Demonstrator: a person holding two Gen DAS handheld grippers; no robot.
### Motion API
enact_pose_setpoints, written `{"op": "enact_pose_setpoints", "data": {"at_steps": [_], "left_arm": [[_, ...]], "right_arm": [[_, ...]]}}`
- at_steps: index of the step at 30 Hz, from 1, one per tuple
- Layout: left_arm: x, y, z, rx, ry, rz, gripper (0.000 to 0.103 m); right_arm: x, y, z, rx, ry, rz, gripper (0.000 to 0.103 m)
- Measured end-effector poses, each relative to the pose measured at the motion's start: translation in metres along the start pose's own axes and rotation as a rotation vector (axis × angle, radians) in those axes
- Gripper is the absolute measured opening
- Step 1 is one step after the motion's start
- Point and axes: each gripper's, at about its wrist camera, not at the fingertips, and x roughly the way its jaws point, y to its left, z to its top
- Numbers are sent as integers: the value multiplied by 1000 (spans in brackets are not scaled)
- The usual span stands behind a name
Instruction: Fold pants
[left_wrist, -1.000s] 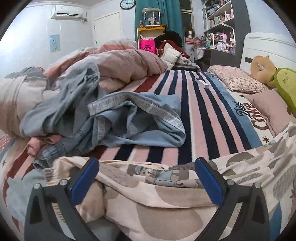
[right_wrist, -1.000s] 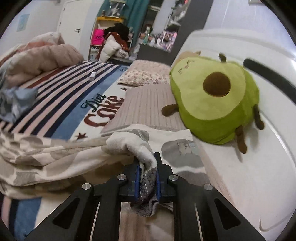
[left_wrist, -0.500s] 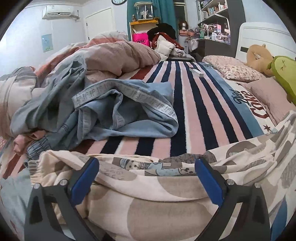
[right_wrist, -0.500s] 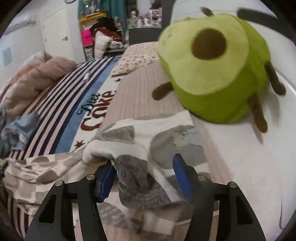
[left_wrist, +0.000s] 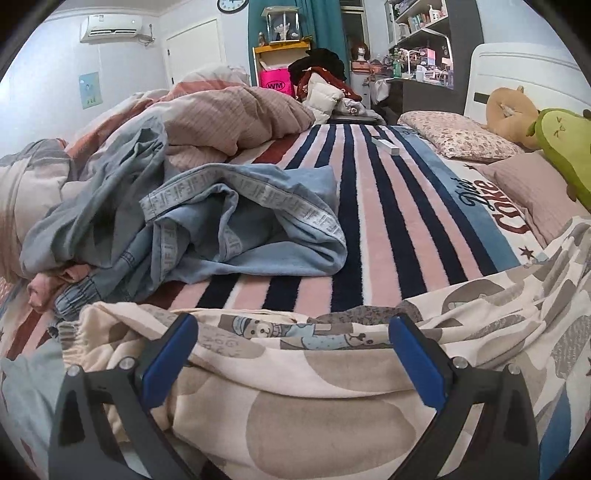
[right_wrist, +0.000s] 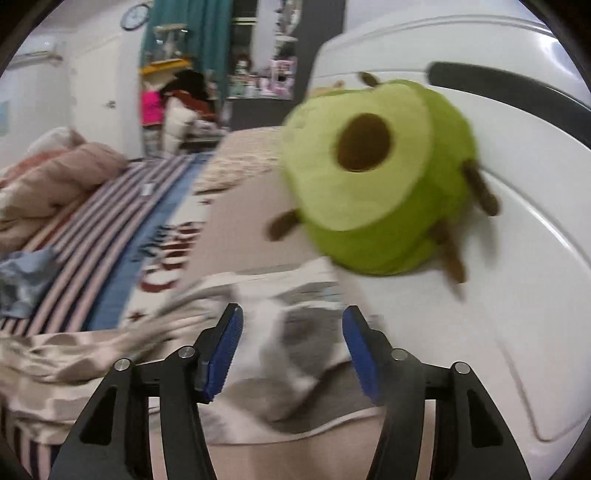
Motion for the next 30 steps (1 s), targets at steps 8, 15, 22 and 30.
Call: {"op": "enact_pose_setpoints", "data": {"at_steps": [8, 15, 22, 30], "left_arm": [[-5, -2, 0, 2, -11, -30, 102], [-3, -2, 1, 7, -14, -28, 102], [10, -3, 5, -13, -5, -16, 102], [11, -3, 3, -5, -1, -13, 102]], "right_arm": [[41, 54, -29, -277, 98, -208, 60], [53, 28, -3, -207, 50, -236, 3], [74, 16, 42, -187, 61, -245, 3], [82, 3, 50, -114, 25, -293, 65]]}}
